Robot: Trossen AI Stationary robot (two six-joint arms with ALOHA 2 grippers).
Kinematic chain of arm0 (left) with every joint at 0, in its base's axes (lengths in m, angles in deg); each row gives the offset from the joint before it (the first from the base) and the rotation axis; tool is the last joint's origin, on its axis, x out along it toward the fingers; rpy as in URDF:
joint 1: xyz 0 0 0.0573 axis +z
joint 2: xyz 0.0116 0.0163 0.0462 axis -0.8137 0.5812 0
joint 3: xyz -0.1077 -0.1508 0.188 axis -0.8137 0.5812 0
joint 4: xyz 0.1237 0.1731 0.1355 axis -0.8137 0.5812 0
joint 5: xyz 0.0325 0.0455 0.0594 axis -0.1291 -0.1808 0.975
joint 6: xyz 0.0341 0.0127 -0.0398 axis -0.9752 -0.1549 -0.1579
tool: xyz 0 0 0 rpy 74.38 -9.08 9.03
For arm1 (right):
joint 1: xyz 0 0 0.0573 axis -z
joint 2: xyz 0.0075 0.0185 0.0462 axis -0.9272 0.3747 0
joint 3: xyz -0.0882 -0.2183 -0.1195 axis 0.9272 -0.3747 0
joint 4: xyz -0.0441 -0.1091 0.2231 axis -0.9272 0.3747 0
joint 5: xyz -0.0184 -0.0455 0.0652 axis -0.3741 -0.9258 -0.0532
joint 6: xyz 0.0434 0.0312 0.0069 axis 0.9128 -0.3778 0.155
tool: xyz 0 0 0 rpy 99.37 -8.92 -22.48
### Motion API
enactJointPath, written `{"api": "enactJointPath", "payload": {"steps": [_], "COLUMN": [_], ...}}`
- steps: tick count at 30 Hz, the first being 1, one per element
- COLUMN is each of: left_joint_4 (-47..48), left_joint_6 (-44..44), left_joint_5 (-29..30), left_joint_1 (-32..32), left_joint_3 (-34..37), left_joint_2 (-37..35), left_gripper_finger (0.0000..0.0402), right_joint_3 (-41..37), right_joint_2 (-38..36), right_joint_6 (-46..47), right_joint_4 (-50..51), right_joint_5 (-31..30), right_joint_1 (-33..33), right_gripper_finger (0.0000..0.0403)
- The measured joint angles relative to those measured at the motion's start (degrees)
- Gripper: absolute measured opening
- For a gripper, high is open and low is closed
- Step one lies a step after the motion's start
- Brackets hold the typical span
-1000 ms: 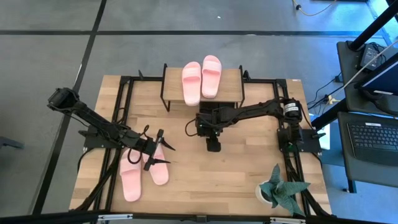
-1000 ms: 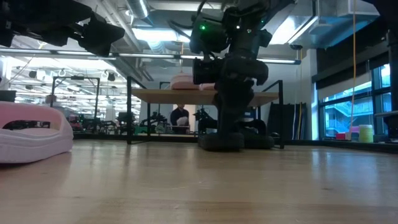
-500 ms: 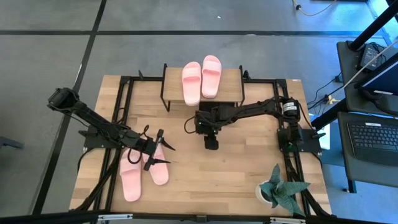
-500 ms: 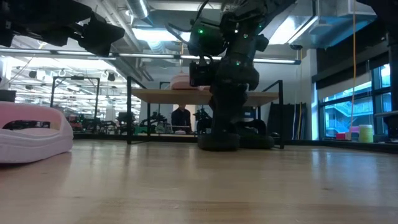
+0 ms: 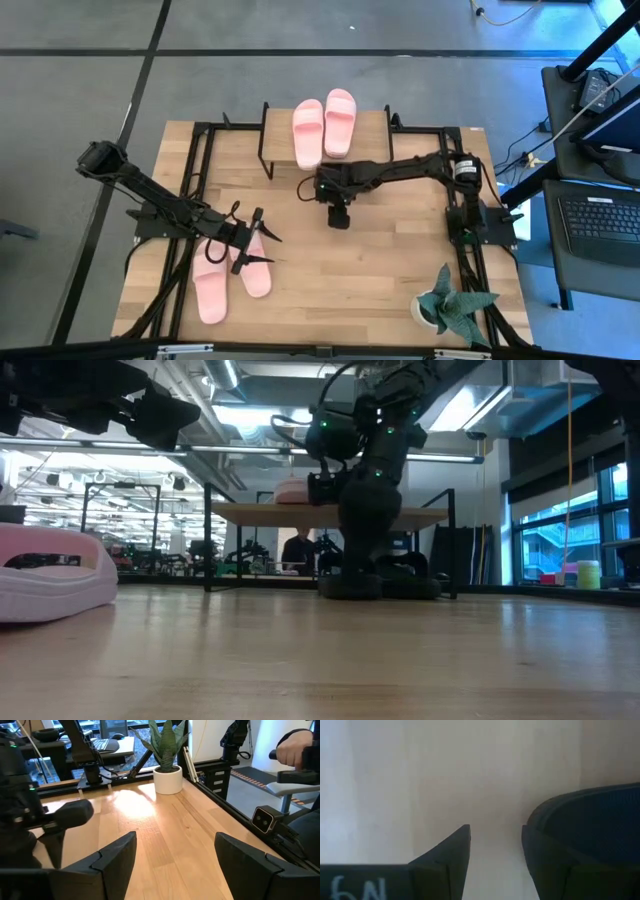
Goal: Pick and place slides into the shelf
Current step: Put the black slipper slide under the shelf
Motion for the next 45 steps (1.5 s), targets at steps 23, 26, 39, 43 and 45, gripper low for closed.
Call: {"api": "enactJointPath", "payload": {"steps": [23,26,39,43,45], "left_joint_4": [0.0,0.0,0.0,0.0,0.0], "left_joint_6": [0.2,0.2,0.2,0.2,0.2], "left_joint_5": [0.0,0.0,0.0,0.0,0.0], "left_joint_1": [0.0,0.0,0.0,0.0,0.0], "left_joint_3": [0.0,0.0,0.0,0.0,0.0], "left_joint_2": [0.0,0.0,0.0,0.0,0.0], "left_gripper_finger": [0.0261,0.0261,0.0261,0.0261,0.0261], "right_joint_3": [0.0,0.0,0.0,0.0,0.0], "right_joint_2": [0.0,0.0,0.0,0.0,0.0], "right_joint_6": [-0.1,0.0,-0.4,-0.4,-0.4], "right_joint_4": [-0.5,-0.5,-0.5,-0.9,-1.1], "right_joint_5": [-0.8,-0.9,-4.1,-5.4,-5.8], "right_joint_1": [3.4,3.4,3.5,3.4,3.5], "right_gripper_finger": [0.0180,0.0180,0.0180,0.0180,0.0180]}}
